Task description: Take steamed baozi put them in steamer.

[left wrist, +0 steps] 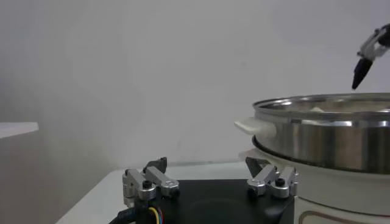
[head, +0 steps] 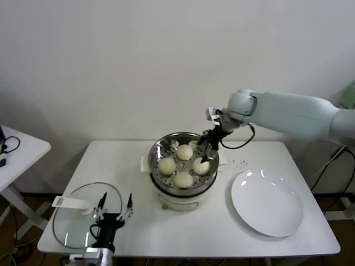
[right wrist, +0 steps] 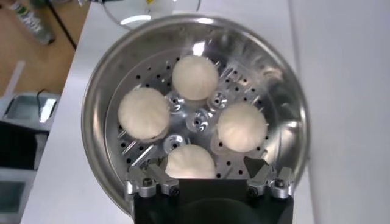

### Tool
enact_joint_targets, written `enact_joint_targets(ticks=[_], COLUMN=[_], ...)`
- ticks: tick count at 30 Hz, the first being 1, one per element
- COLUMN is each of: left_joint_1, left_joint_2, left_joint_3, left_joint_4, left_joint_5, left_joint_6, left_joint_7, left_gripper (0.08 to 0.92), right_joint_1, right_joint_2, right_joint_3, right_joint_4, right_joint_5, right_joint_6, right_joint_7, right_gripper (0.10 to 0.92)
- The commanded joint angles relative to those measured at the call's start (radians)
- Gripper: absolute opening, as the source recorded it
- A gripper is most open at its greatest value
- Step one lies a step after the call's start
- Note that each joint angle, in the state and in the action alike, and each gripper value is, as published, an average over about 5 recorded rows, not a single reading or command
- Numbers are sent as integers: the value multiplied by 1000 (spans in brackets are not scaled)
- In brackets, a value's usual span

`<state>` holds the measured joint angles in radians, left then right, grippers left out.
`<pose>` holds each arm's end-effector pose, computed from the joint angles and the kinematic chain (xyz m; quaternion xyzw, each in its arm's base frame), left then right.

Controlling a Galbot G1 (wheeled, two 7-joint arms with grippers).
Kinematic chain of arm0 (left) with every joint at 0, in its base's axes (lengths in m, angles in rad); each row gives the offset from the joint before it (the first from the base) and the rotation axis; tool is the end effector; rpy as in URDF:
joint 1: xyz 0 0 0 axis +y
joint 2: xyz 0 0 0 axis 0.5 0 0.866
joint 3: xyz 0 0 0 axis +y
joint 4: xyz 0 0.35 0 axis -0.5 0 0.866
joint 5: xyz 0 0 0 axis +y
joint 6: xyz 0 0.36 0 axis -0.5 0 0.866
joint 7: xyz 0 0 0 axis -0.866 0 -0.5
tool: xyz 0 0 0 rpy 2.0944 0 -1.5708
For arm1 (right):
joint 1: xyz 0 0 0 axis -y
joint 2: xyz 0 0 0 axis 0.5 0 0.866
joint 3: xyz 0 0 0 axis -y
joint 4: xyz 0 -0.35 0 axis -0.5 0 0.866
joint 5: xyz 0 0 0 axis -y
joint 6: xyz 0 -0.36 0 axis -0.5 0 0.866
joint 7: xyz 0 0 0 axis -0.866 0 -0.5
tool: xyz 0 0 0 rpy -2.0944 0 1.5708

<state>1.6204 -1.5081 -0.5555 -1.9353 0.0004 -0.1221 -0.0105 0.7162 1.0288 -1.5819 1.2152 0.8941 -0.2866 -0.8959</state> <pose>0.1628 0.0246 -0.3676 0.0031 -0.9985 -0.0355 0.0426 0.5796 0.0036 -0.0622 0.5691 -0.6117 0.4290 0.3434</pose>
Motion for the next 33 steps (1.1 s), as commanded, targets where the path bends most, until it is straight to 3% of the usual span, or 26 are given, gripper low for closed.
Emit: enact_joint_targets(ticks=[1,8,15,18,25,33], left_joint_1=[-8,-17,-22,-21,-19,-12], left_joint_2=[10,9,9,2,-13,-13], left_joint_3=[16,29,26,30,44,29], left_joint_4=[3,11,10,10,8,3], left_joint_5=[-5,2,8,15,46,38], left_joint_6=[4,8,10,10,6,-2], left_joint_7=[-4,-3,-1,-2,-5,-4], left_gripper=[823,823,823,823,823,823], right_joint_1=[-28,-308,-757,-1086,-1702,-2025], right_joint_2=[-295,-531,-706,-724,-546,-210], right_joint_3=[172,500,971,1285,1937,2281], right_joint_4=[197,325,434,479,542,624], right_joint_5=[-63,-118,-231,-272,-352,-446], right_joint_6=[0,26,112,145,204,318], right_joint_7=[78,214,359,422,509,539], right_gripper=[823,823,823,823,823,823])
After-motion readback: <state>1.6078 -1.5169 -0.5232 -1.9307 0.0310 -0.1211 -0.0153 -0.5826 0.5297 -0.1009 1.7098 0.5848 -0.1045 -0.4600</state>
